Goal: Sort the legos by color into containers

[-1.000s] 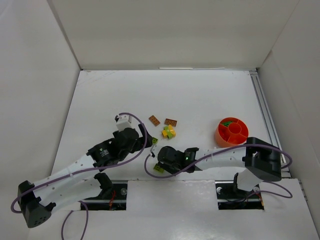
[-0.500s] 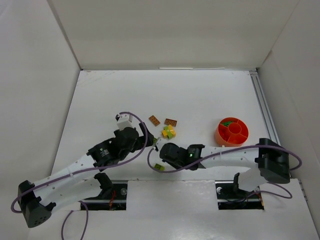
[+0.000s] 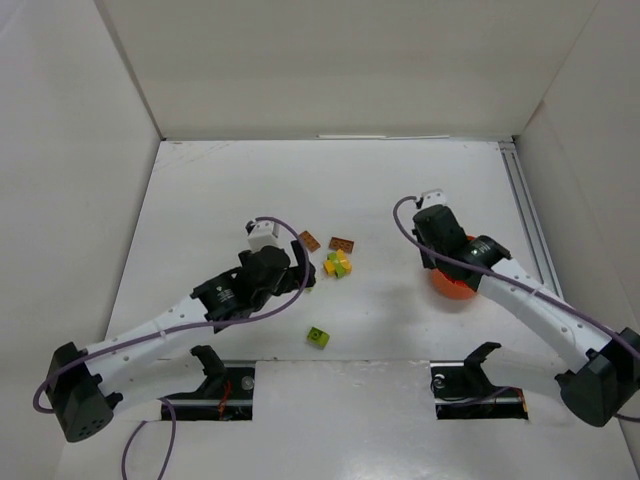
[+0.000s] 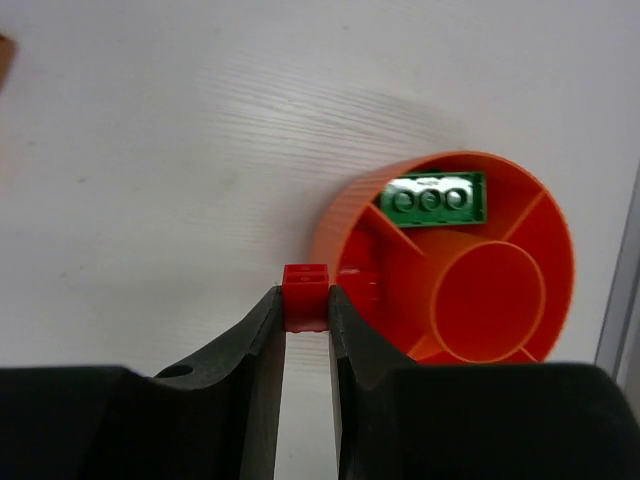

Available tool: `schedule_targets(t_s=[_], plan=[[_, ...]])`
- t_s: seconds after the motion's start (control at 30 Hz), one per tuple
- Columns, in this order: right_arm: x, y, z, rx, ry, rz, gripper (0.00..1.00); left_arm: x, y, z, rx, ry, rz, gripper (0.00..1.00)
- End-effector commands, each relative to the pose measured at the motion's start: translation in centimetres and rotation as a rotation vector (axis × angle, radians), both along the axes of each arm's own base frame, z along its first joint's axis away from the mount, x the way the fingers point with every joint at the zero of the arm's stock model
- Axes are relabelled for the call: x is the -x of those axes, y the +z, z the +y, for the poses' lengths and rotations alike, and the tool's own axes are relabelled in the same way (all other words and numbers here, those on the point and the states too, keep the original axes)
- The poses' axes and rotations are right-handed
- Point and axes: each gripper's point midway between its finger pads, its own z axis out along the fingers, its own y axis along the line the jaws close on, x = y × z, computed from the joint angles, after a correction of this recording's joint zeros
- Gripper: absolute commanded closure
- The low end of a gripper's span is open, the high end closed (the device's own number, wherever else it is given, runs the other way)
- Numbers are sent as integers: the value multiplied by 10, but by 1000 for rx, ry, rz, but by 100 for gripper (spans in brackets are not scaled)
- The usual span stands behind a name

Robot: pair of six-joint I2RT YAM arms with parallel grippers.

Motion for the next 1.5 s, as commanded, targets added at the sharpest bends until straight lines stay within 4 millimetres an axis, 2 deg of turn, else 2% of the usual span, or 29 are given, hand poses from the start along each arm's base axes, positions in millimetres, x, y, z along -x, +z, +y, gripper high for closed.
schedule_targets(t_s=[0.0,0.1,0.23,0.43,0.47,0.67,0.8,0.97,1.0,1.17,1.2,1.27,1.33,1.37,1.43,1.47], plan=[[-6,10,-30,17,-84,4,81,-17,26,-12,36,-11,-65,0],[-8,10,-47,38,-141,16,81,-25,27,-16,30,-24,-63,0],[-10,9,-54,35,-169,28,80,-30,19,-17,9,-26,-37,0],[-4,-1,-61,26,-199,69,75,-34,24,-17,17,-38,-46,0],[-4,-1,-63,26,-210,69,75,-33,20,-16,11,-38,-39,0],[1,-6,-67,28,-230,79,65,-36,18,-15,19,-36,-31,0],[2,-1,-67,10,-236,59,61,-38,18,-13,18,-27,-31,0],[3,2,-65,-1,-220,51,53,-39,9,-9,7,-13,7,0],[-1,9,-63,-12,-193,21,48,-42,6,-6,9,6,17,0],[-10,31,-21,-100,38,-87,41,-47,3,6,22,67,39,0],[-11,37,-17,-100,62,-109,41,-48,1,10,23,88,51,0],[-15,40,-7,-85,117,-134,35,-51,0,18,35,115,57,0],[-22,47,16,-97,179,-153,35,-50,-7,25,44,154,94,0],[-24,44,24,-94,209,-148,35,-50,-4,25,63,148,96,0],[-28,50,51,-112,281,-164,33,-49,-19,37,59,187,131,0],[-34,50,74,-132,331,-165,32,-47,-24,42,63,195,144,0]])
